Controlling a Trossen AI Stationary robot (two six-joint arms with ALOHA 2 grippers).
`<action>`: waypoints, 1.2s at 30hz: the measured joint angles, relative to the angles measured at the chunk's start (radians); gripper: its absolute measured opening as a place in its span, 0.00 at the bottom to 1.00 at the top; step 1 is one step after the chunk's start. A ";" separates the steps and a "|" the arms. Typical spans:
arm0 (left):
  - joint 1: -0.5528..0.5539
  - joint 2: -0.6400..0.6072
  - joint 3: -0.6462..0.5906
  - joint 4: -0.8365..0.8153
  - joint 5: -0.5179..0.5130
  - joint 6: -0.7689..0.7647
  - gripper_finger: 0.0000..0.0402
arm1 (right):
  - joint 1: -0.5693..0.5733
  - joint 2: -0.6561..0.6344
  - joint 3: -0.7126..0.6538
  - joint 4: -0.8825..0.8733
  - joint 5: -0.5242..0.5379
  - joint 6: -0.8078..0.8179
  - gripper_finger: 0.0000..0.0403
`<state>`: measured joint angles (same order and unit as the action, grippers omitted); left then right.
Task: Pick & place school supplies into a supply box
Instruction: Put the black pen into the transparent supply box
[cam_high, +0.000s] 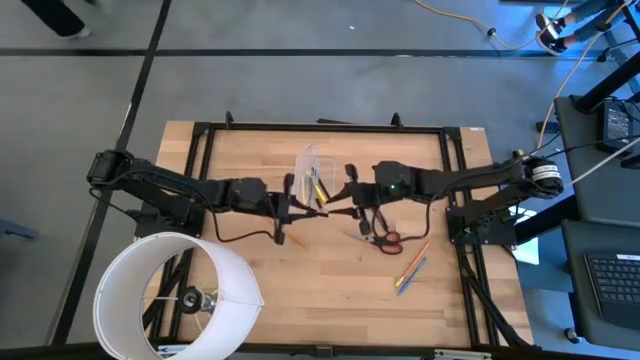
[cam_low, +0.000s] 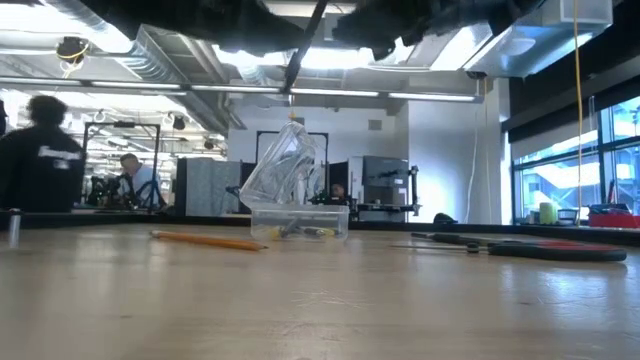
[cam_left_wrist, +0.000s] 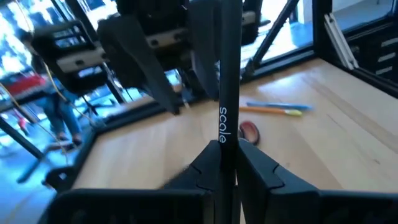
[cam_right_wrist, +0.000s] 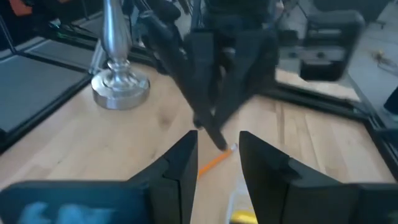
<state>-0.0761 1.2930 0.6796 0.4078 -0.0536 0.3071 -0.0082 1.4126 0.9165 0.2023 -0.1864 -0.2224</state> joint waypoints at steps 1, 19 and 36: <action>0.000 0.000 0.000 0.009 0.000 0.011 0.06 | 0.004 0.002 0.000 0.011 0.000 0.000 0.30; 0.001 -0.001 0.000 0.115 -0.052 0.084 0.07 | 0.051 0.006 0.000 0.190 0.001 0.000 0.30; 0.001 -0.001 0.000 0.203 -0.054 0.082 0.07 | 0.066 0.018 0.001 0.286 0.011 -0.049 0.30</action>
<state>-0.0753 1.2919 0.6800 0.6106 -0.1073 0.3893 0.0574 1.4308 0.9173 0.4886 -0.1756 -0.2711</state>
